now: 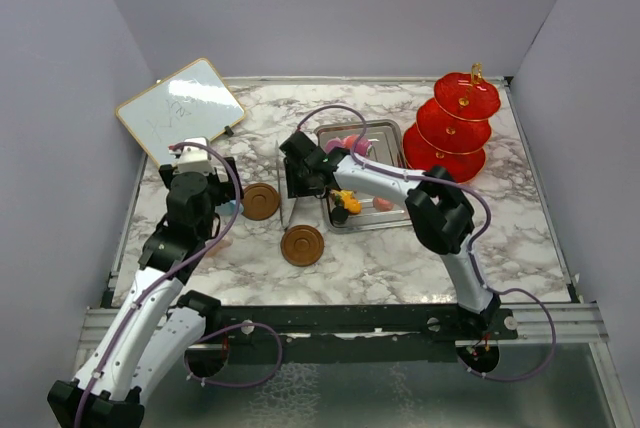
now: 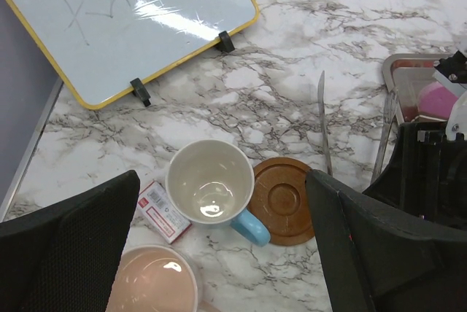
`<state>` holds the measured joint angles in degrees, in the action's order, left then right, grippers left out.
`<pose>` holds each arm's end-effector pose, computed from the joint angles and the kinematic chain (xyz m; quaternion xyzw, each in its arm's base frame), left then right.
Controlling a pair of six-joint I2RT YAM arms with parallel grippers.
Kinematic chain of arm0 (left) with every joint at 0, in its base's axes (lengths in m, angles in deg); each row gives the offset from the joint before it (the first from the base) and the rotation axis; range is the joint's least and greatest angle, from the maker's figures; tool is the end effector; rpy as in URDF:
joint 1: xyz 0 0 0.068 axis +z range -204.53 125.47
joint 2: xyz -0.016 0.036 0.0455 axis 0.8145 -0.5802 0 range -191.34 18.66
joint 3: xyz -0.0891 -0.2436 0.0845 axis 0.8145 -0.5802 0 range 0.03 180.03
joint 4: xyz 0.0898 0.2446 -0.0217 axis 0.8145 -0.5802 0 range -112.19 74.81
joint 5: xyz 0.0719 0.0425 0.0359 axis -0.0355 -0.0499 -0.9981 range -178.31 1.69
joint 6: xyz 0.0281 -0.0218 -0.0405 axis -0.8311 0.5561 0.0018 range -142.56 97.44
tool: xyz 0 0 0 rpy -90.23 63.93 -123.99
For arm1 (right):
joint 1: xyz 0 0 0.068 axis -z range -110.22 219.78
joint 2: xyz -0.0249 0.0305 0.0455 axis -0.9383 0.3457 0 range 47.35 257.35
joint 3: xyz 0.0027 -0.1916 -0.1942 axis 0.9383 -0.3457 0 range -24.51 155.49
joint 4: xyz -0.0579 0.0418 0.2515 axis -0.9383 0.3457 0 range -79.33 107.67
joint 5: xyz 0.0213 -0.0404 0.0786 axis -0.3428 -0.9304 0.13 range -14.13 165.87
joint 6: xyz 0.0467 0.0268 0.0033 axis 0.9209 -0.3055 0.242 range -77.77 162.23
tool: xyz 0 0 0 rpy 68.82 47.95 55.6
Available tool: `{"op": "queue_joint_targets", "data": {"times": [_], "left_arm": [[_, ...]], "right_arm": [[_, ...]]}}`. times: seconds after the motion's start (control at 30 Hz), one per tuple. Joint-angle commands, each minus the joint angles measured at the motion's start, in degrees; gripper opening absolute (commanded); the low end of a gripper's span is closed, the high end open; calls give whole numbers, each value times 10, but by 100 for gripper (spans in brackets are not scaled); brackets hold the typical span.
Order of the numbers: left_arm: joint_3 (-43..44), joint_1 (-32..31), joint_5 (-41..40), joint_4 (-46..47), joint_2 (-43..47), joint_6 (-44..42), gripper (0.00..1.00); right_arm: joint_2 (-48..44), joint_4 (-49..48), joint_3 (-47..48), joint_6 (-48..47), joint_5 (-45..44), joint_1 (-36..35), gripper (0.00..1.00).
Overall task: Serve the afternoon tea
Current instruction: Pick up the clamp from the center of the board, then place the clamp at the center of the board.
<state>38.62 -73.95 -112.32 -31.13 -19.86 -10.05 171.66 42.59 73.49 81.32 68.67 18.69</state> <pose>0.1565 -0.0398 0.3091 -0.0781 0.7867 -0.0026 0.6124 0.3004 0.3648 0.1839 -0.0832 0.9565 0.1508 0.2356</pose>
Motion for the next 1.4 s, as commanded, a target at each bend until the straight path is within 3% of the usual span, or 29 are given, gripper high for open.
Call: {"op": "queue_joint_targets", "data": {"times": [0.0,0.23,0.43,0.67,0.77,0.87,1.1,1.37], "left_arm": [[-4,5,-1,11,18,4,99],[-4,6,6,13,17,6,99],[-3,7,18,12,8,7,99],[-1,7,32,12,-1,8,99],[-1,8,32,12,-3,8,99],[-1,10,29,13,0,8,99],[-3,17,22,16,25,13,99],[-5,19,18,14,42,18,99]], "right_arm": [[25,-13,15,-14,-34,-7,40],[52,4,42,-10,-32,-8,37],[45,13,46,5,-33,-9,12],[8,19,60,5,-50,-9,10],[0,33,82,-8,-60,-9,2],[-20,50,87,-13,-67,-9,1],[-138,48,-2,-30,-87,-9,1],[-368,75,-259,-24,-133,-9,1]]}}
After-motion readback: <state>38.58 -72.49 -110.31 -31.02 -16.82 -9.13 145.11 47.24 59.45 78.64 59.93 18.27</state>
